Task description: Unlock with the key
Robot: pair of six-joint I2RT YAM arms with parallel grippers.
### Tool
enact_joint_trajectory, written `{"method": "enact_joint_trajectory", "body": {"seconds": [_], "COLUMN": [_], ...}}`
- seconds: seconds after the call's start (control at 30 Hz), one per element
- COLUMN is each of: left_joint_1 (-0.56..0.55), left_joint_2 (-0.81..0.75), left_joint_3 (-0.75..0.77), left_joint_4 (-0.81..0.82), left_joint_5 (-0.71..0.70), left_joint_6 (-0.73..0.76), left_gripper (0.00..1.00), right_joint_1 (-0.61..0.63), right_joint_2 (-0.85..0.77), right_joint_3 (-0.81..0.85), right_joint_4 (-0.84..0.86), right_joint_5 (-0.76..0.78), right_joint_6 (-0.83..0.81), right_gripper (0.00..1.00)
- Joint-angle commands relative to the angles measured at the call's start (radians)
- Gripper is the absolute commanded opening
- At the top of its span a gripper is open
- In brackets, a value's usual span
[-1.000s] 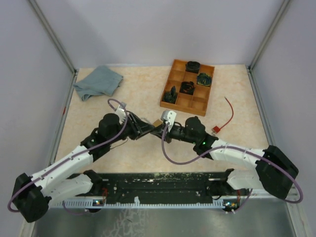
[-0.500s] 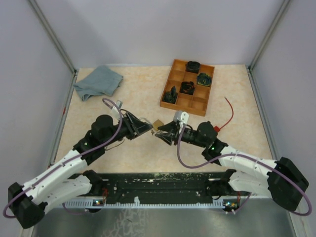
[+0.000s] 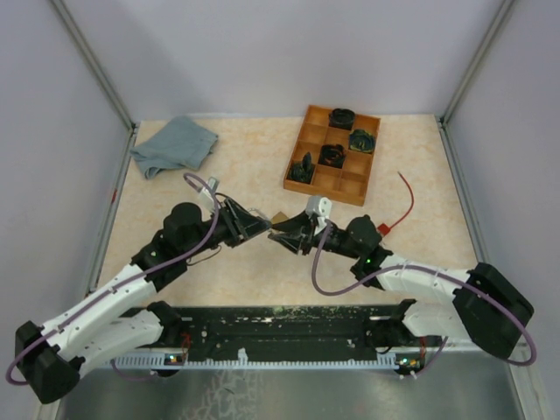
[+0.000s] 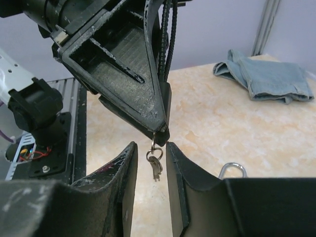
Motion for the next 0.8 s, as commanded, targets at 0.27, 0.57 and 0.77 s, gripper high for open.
{"method": "enact_joint_trajectory", "body": {"seconds": [0.27,0.57,0.77], "left_joint_1": [-0.006,-0.007,-0.022], "left_joint_2": [0.007,0.066,0.075], "left_joint_3": [0.031,0.025,0.005], "left_joint_4": [0.065,0.061,0.054], "left_joint_5": [0.034,0.137,0.159], "left_joint_6": [0.009,-0.026,-0.056], "left_gripper": [0.0,0.0,0.0], "right_joint_1": [0.008,0.097,0.099], "right_joint_2": [0.031,0.007,-0.034], "right_joint_3": [0.023,0.12,0.16], "right_joint_4": [0.121,-0.09,-0.094], "right_joint_5": [0.009,0.132,0.238], "right_joint_6": [0.016,-0.199,-0.275], "right_gripper": [0.0,0.0,0.0]}}
